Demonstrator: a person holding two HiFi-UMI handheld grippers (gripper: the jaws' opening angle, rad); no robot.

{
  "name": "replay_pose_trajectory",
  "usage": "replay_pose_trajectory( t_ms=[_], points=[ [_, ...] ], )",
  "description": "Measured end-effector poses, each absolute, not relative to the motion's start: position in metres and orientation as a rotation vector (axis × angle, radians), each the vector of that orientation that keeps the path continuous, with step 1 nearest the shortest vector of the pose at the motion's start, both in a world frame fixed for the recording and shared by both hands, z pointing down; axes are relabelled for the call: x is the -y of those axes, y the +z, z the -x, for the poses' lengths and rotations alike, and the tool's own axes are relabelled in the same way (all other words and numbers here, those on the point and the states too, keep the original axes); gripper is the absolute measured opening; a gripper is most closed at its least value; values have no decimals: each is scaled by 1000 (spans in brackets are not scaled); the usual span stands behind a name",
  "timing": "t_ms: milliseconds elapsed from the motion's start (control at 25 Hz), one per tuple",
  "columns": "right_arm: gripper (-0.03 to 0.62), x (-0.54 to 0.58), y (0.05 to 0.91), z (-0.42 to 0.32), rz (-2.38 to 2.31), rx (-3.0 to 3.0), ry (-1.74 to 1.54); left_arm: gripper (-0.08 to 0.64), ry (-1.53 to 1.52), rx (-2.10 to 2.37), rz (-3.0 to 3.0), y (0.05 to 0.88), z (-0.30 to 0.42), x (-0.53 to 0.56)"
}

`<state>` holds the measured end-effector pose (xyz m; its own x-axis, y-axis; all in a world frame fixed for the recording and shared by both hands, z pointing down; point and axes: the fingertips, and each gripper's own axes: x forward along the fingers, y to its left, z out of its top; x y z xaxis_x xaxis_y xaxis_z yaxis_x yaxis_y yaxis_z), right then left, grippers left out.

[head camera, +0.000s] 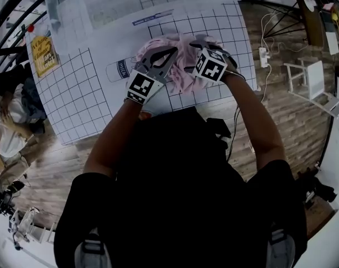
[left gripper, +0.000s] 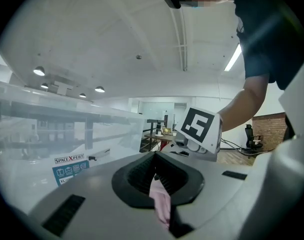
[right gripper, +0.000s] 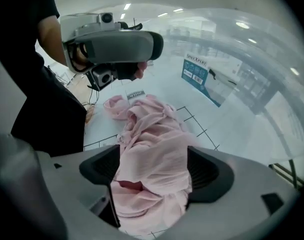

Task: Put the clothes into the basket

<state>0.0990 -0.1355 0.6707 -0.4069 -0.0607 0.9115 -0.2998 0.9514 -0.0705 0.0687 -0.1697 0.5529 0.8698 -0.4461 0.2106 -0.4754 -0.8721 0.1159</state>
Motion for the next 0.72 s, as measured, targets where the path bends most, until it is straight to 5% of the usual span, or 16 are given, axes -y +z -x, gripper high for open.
replay_pose_trajectory(
  t_ms=[360, 720],
  points=[
    [509, 140, 715, -94, -151, 1875, 254, 2, 267, 748, -2836, 564, -63, 173],
    [541, 149, 755, -98, -112, 1794, 188, 2, 262, 776, -2820, 572, -60, 181]
  ],
)
